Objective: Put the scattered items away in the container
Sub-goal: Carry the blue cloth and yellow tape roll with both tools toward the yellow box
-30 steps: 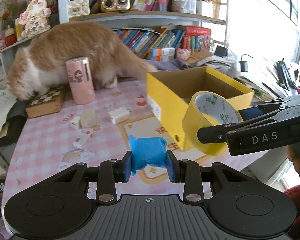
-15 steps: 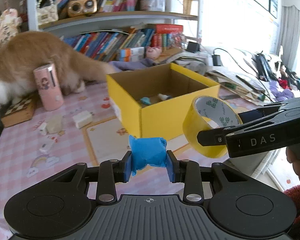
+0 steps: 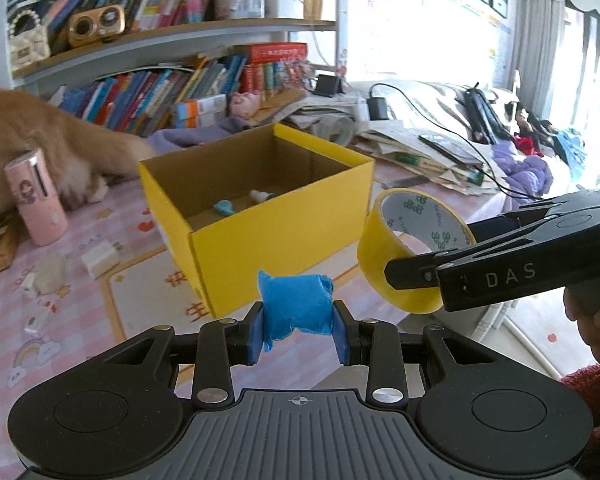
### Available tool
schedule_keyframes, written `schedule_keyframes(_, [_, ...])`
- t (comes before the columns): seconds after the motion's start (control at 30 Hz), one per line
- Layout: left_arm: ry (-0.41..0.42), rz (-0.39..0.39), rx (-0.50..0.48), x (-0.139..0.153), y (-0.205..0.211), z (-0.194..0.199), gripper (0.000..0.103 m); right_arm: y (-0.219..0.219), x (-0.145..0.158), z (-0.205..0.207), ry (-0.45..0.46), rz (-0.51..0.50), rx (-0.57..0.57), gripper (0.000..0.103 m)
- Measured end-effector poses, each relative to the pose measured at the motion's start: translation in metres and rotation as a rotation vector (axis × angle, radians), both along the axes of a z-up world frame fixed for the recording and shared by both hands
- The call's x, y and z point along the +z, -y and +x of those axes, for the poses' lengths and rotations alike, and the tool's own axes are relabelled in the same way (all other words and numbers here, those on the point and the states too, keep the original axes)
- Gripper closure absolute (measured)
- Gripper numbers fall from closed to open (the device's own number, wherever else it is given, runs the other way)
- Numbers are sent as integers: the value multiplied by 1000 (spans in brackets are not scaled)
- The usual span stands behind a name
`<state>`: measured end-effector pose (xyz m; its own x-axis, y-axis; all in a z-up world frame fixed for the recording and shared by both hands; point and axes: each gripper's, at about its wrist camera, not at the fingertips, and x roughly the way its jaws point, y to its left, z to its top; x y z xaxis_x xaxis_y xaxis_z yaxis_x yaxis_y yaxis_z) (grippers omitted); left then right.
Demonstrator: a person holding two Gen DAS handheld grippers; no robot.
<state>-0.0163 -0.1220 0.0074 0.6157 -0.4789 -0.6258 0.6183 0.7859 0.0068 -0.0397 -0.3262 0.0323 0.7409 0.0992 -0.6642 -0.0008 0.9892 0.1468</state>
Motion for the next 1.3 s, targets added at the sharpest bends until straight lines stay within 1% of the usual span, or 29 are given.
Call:
schedule_keyframes(0.27, [2, 2, -28, 0, 18, 0, 70, 18, -4, -5, -13, 4, -36, 23])
schedule_keyframes(0.43, [28, 0, -40, 4, 26, 0, 70, 29, -5, -8, -18, 9, -69, 23])
schedule_keyframes(0.57, [47, -12, -37, 11, 26, 4, 70, 33, -4, -7, -8, 16, -79, 23])
schedule_keyframes(0.7, [66, -35, -20, 19, 23, 14, 70, 32, 2, -1, 24, 15, -76, 23])
schedule_keyframes(0.93, [105, -67, -7, 32, 21, 40, 70, 38, 18, 25, 74, 8, -78, 23])
schedule_keyframes(1.2, [147, -92, 0, 42, 22, 86, 70, 41, 36, 79, 123, -14, -64, 23])
schedule_keyframes(1.3, [146, -95, 0, 41, 23, 103, 70, 40, 38, 99, 127, -17, -58, 23])
